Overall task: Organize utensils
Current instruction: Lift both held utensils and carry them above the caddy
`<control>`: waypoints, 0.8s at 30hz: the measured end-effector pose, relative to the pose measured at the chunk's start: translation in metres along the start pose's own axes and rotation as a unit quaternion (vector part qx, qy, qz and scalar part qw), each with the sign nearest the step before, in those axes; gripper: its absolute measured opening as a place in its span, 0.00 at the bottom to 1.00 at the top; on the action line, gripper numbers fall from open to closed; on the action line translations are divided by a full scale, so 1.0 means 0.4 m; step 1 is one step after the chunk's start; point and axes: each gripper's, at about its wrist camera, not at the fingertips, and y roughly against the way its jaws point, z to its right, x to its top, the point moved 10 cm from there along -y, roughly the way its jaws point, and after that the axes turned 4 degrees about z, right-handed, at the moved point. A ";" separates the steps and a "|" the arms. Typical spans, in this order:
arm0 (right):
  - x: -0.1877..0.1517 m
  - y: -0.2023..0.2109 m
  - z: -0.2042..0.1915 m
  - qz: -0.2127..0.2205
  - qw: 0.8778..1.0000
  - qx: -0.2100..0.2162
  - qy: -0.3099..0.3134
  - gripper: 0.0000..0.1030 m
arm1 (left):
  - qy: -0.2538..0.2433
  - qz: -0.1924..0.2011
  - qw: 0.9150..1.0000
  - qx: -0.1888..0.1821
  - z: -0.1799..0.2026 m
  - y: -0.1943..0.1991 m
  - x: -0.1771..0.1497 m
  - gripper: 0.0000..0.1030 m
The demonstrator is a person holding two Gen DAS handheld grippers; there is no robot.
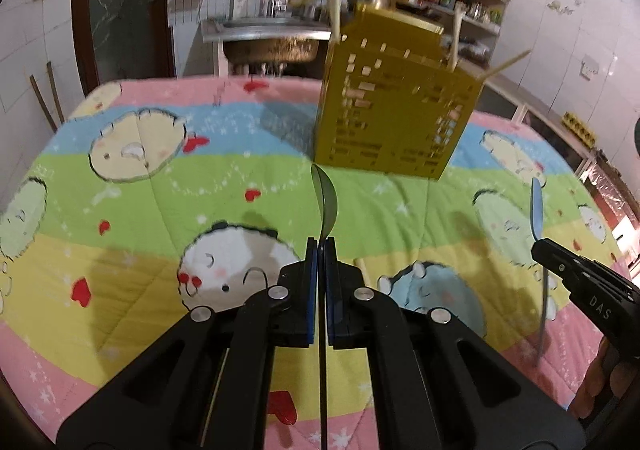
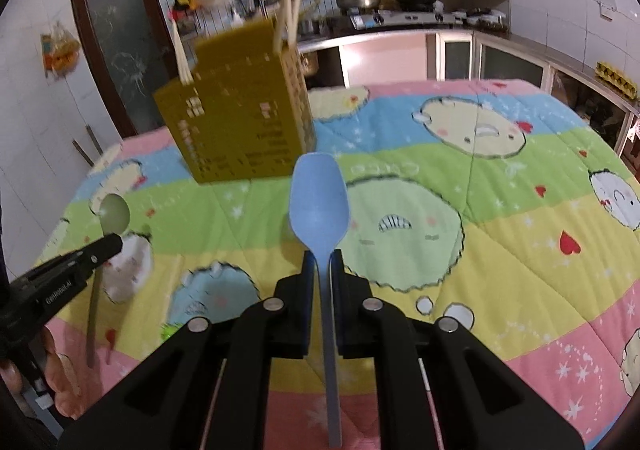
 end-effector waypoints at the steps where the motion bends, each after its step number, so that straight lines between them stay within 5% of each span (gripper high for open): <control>1: 0.010 0.007 -0.003 0.009 1.000 0.002 -0.002 0.09 | -0.001 0.010 1.000 -0.003 0.005 0.013 0.009 0.02; 13: 0.117 0.088 -0.028 0.104 0.994 0.020 -0.002 0.08 | -0.011 0.107 0.994 -0.024 0.042 0.134 0.106 0.02; 24: 0.200 0.123 -0.072 0.141 0.989 0.026 0.022 0.08 | -0.010 0.146 0.988 -0.043 0.056 0.162 0.179 0.02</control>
